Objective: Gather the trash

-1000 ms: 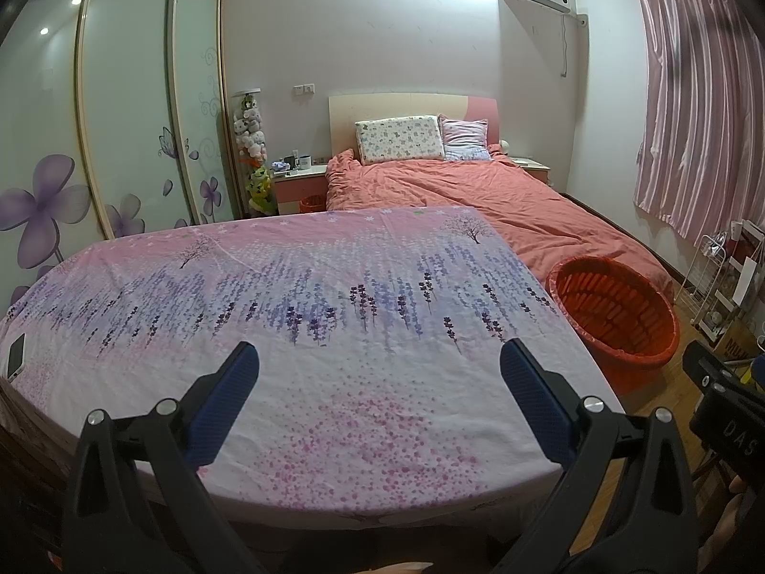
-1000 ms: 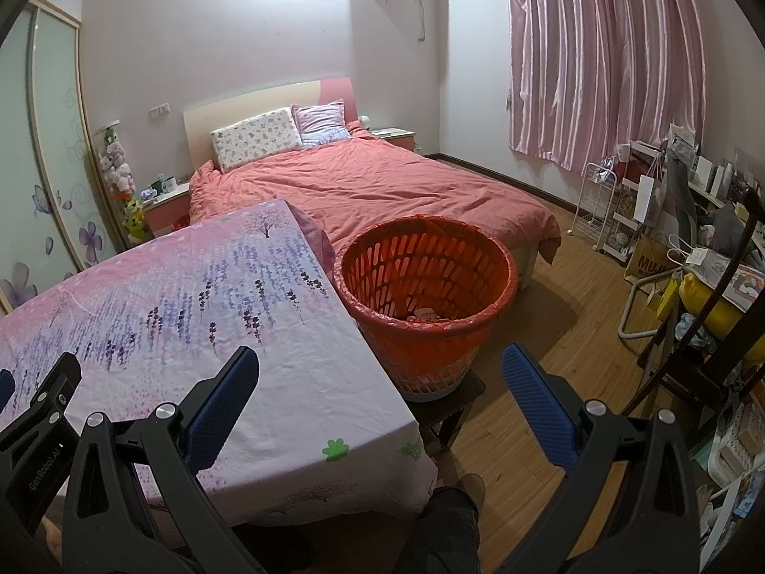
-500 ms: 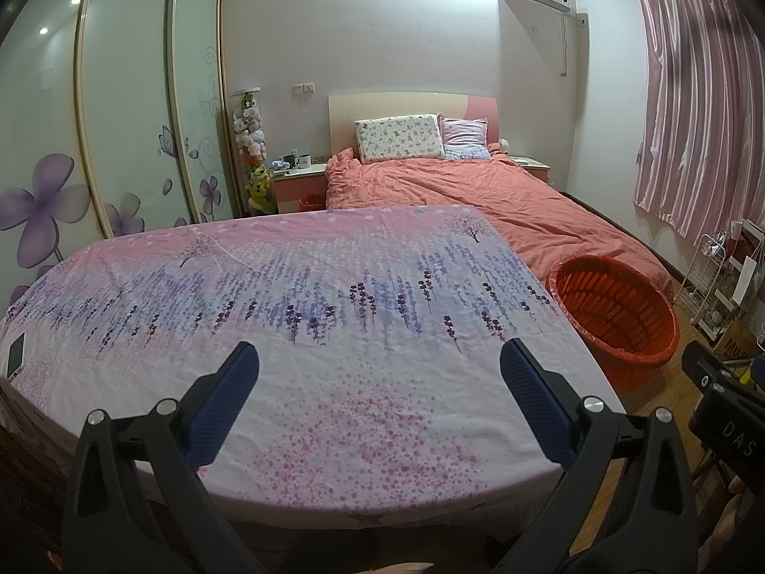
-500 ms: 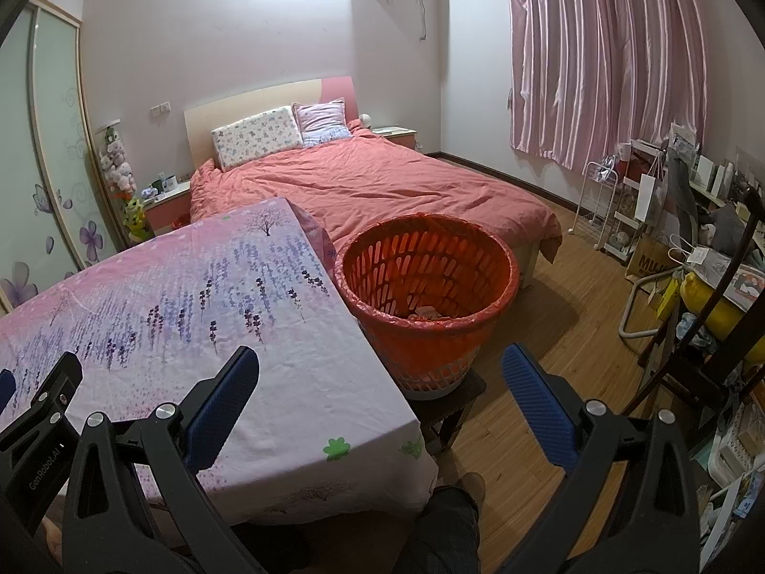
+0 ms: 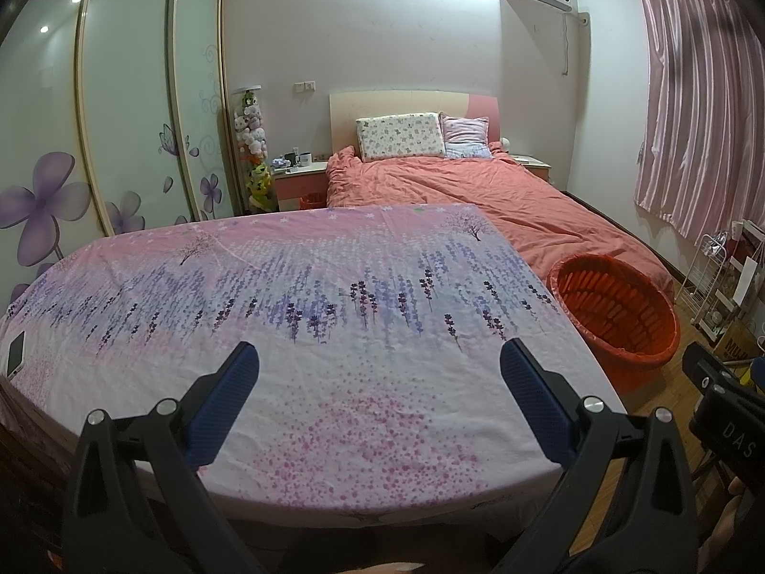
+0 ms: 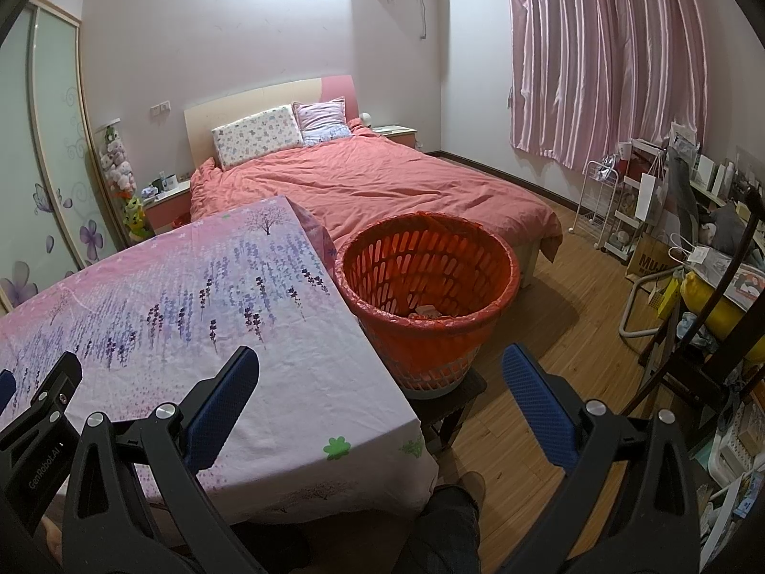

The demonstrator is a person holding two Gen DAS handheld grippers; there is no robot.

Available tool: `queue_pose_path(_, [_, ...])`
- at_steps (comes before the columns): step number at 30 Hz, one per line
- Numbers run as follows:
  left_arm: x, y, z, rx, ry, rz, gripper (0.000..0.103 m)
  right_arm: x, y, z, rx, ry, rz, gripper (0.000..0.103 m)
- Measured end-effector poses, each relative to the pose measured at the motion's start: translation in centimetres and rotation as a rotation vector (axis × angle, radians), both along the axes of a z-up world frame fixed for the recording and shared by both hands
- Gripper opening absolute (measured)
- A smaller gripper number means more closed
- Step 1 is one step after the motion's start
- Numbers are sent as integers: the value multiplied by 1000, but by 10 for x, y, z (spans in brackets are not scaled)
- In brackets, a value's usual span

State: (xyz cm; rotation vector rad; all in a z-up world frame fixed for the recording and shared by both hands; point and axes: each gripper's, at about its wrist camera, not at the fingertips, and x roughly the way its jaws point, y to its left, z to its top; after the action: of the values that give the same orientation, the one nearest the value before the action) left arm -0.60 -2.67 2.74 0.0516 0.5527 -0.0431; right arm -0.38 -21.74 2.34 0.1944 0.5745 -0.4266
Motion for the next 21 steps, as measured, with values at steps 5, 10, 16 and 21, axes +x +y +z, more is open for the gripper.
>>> queue_pose_path(5, [0, 0, 0, 1, 0, 1, 99, 0, 0, 0, 1, 0, 0, 101])
queue_pose_path(10, [0, 0, 0, 0, 0, 0, 99, 0, 0, 1, 0, 0, 0, 101])
queue_pose_path(16, [0, -1, 1, 0, 0, 0, 99, 1, 0, -2, 0, 2, 1, 101])
queue_pose_path(21, [0, -1, 1, 0, 0, -1, 99, 1, 0, -2, 0, 2, 2, 101])
